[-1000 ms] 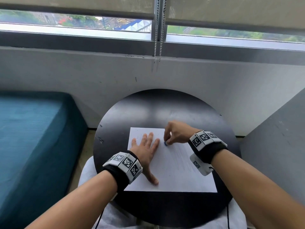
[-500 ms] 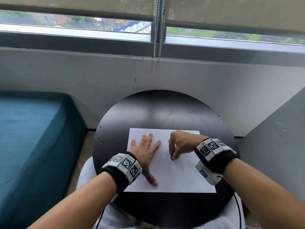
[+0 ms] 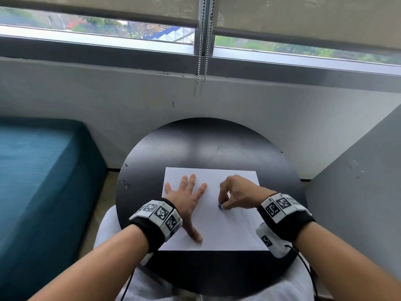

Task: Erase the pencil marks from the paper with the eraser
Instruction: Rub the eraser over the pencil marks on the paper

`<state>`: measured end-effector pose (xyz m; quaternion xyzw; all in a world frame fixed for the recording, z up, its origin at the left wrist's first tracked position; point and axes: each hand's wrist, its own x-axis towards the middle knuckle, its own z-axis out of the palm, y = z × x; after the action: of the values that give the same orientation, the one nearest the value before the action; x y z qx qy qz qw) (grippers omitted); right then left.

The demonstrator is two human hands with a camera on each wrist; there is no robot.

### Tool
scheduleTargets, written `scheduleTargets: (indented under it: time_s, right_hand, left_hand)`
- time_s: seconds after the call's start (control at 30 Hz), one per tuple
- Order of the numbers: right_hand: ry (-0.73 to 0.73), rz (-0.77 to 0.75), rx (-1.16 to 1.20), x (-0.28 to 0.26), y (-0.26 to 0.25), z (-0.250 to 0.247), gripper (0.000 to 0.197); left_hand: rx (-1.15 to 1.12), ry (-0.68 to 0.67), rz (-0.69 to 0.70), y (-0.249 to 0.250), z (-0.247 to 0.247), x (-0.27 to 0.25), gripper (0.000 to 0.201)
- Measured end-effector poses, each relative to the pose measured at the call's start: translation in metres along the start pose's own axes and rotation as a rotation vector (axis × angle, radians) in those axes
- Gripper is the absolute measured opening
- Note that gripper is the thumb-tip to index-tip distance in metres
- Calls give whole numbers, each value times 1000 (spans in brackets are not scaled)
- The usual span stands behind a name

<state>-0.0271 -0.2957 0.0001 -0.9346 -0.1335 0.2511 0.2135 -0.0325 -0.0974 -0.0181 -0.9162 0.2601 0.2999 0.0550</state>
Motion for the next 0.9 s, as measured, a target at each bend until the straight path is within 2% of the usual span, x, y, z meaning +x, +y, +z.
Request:
scheduleTargets:
  time_s: [0.13, 0.3, 0.5, 0.67, 0.9]
  right_hand:
    - [-152, -11, -78, -12, -4, 6, 13]
    - [-16, -21, 4, -10, 6, 6, 9]
    - [-159, -4, -41, -10, 0, 3, 12]
    - [-90, -21, -16, 25, -10, -13, 13]
    - [110, 9, 83, 54, -1, -24, 12]
  left_hand:
    - [7, 5, 4, -1, 1, 0, 151]
    - [8, 11, 7, -1, 1, 1, 150]
    - [34, 24, 3, 1, 2, -1, 149]
    - [24, 15, 6, -1, 1, -2, 148]
    - [27, 18, 9, -3, 2, 0, 151]
